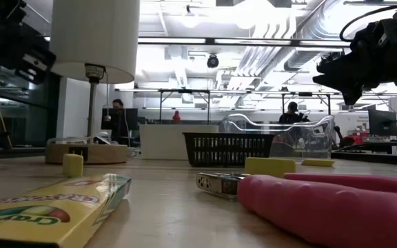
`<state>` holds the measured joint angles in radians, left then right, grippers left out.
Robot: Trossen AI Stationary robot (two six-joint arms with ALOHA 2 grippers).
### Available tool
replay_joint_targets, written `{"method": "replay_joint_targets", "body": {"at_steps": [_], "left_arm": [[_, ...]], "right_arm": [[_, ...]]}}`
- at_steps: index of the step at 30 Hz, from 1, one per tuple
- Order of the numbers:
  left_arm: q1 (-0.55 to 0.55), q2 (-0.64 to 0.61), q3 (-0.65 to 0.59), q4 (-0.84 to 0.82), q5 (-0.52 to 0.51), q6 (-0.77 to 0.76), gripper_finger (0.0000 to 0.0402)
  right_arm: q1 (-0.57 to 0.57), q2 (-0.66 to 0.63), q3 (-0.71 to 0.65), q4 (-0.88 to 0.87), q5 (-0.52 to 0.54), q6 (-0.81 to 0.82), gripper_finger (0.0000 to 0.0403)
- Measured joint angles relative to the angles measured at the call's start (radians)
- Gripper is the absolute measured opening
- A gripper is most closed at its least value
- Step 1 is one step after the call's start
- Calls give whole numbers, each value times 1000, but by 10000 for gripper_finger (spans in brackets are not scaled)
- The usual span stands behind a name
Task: Pick & Place School Supplies
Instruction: Put the yellow crayon box into the white bin
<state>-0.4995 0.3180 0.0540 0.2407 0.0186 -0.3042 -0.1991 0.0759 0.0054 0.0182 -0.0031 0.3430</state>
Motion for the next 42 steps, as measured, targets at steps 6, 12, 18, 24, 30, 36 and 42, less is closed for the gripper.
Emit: {"method": "replay_joint_targets", "body": {"at_steps": [6, 12, 18, 24, 30, 36, 42], "left_arm": [[0, 86, 58, 5, -41, -3, 137], [-4, 203, 139, 5, -44, -4, 137], [-46, 344, 235, 3, -65, -4, 137], [-113, 485, 320, 1, -147, -3, 137], [-168, 595, 375, 0, -224, -44, 137], [-196, 680, 401, 1, -266, -134, 137], [-225, 732, 402, 0, -273, -189, 137]], "right_arm": [[0, 0, 0, 0, 0, 0, 133], [0, 0, 0, 0, 0, 0, 133], [0, 0, 0, 0, 0, 0, 133], [0, 0, 0, 0, 0, 0, 133], [0, 0, 0, 0, 0, 0, 133], [0, 0, 0, 0, 0, 0, 133], [0, 0, 0, 0, 0, 0, 133]]}}
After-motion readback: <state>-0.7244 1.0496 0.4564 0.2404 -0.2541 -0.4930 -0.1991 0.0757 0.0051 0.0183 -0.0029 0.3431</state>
